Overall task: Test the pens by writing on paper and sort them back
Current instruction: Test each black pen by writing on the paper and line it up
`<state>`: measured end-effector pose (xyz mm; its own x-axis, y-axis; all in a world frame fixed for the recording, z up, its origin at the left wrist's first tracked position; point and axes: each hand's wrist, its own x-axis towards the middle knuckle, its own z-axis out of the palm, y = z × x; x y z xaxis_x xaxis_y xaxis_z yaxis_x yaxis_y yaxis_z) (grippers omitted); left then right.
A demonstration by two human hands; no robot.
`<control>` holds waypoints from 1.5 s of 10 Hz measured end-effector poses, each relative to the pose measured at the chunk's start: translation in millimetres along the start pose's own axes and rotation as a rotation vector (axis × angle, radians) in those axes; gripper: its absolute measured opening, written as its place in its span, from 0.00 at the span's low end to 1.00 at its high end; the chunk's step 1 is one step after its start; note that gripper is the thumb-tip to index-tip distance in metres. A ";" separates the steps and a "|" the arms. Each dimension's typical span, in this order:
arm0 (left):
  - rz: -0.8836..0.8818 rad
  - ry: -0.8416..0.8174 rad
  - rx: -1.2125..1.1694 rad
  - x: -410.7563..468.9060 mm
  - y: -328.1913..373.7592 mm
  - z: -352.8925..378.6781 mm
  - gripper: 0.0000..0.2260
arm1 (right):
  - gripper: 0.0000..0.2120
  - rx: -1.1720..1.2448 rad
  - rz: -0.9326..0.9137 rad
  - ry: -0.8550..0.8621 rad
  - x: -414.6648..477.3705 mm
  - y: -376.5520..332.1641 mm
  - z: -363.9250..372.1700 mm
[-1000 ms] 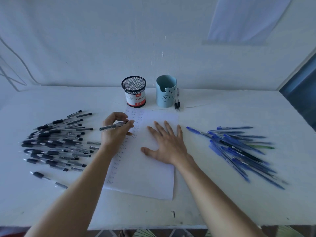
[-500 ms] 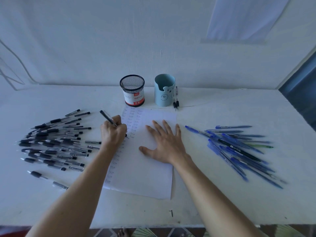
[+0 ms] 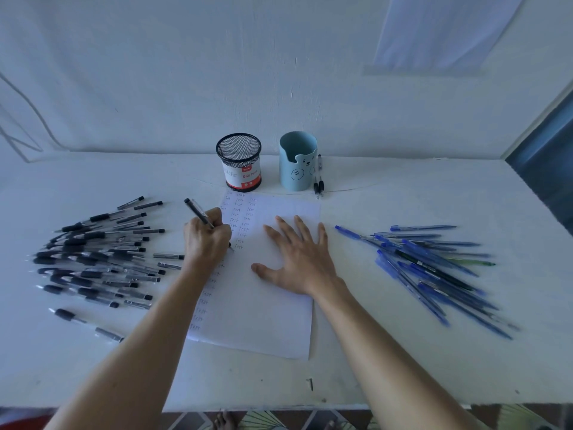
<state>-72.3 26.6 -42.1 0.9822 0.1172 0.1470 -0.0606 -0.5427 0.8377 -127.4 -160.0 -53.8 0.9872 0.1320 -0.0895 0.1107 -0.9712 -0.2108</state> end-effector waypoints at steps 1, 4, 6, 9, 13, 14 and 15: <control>0.019 -0.034 -0.021 -1.3 2.3 -0.6 0.10 | 0.42 0.003 0.001 -0.003 -0.1 -0.4 -0.4; 0.018 -0.033 -0.020 -2.4 3.2 0.6 0.11 | 0.42 0.001 0.002 0.001 -0.1 -0.2 0.1; 0.013 -0.038 -0.006 -4.0 6.5 0.1 0.13 | 0.42 0.009 0.003 -0.002 0.3 -0.3 0.2; 0.025 -0.050 0.004 -4.0 8.8 0.8 0.11 | 0.42 -0.004 0.003 -0.001 0.5 0.3 0.9; 0.010 -0.080 -0.025 -2.1 7.3 -0.1 0.08 | 0.41 0.012 -0.007 0.013 0.0 0.4 2.0; -0.049 -0.092 -0.113 0.6 4.3 -2.0 0.08 | 0.40 0.026 -0.019 0.025 0.1 2.3 2.2; -0.050 -0.103 -0.230 2.5 1.7 -1.4 0.02 | 0.39 0.100 -0.025 0.084 -0.6 4.2 1.2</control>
<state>-70.2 27.2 -39.6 0.9972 0.0470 0.0580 -0.0390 -0.3334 0.9420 -127.6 -163.9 -55.8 0.9909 0.1345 -0.0023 0.1272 -0.9427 -0.3084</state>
